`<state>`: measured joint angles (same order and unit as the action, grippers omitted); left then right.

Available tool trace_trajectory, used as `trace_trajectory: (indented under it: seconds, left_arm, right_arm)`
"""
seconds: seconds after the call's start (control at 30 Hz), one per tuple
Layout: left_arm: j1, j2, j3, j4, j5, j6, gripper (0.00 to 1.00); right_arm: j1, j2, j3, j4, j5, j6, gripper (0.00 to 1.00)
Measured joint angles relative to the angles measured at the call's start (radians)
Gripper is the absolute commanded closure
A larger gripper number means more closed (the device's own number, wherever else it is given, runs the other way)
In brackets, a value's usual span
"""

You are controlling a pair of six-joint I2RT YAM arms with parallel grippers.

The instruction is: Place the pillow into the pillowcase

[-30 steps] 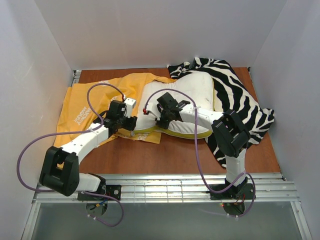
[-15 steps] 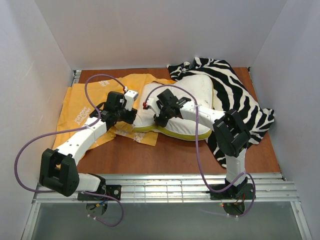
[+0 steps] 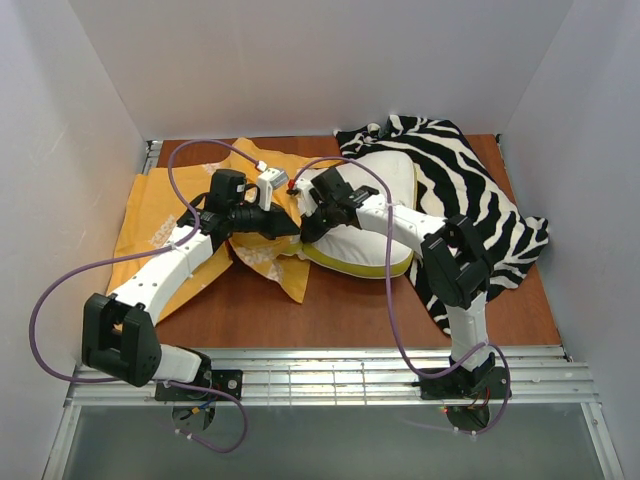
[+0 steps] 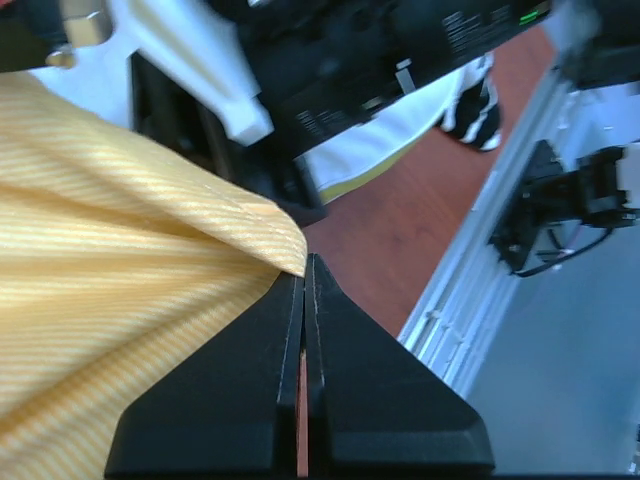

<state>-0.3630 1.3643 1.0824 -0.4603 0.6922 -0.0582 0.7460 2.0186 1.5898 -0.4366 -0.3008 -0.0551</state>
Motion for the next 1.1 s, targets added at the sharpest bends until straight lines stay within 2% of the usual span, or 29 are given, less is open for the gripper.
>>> trace_trajectory:
  seconds: [0.13, 0.27, 0.4, 0.5, 0.63, 0.8, 0.9, 1.0, 1.07, 1.1]
  left_arm:
    - [0.002, 0.0, -0.001, 0.066, 0.105, -0.064, 1.0]
    - [0.016, -0.002, -0.001, 0.087, 0.167, -0.098, 1.0]
    - [0.056, -0.022, -0.018, 0.042, 0.111, -0.078, 1.0]
    - [0.064, -0.035, -0.048, 0.013, 0.033, -0.046, 1.0]
    - [0.047, -0.026, -0.067, 0.013, 0.028, -0.024, 1.0]
    - [0.032, 0.053, -0.047, 0.053, 0.092, -0.043, 1.0]
    - [0.033, 0.098, -0.027, 0.044, 0.093, -0.022, 0.91]
    - [0.031, 0.077, -0.02, -0.008, 0.06, 0.06, 0.75]
    - [0.027, 0.034, -0.019, -0.055, 0.021, 0.136, 0.51]
    - [0.027, 0.01, -0.019, -0.081, 0.008, 0.172, 0.46]
  right_arm:
    - [-0.01, 0.0, -0.064, 0.098, -0.058, 0.142, 0.99]
    - [-0.048, -0.015, -0.157, 0.246, -0.181, 0.278, 0.99]
    - [-0.111, -0.075, -0.234, 0.328, -0.288, 0.36, 0.99]
    - [-0.142, -0.15, -0.246, 0.342, -0.324, 0.364, 0.99]
    - [-0.13, -0.2, -0.247, 0.373, -0.32, 0.361, 0.99]
    - [-0.081, -0.109, -0.242, 0.421, -0.293, 0.38, 0.99]
    - [-0.063, -0.016, -0.238, 0.437, -0.267, 0.387, 0.99]
    - [-0.057, 0.026, -0.248, 0.447, -0.259, 0.388, 0.99]
    - [-0.056, 0.024, -0.254, 0.464, -0.264, 0.388, 0.99]
    - [-0.056, 0.023, -0.257, 0.477, -0.266, 0.388, 0.99]
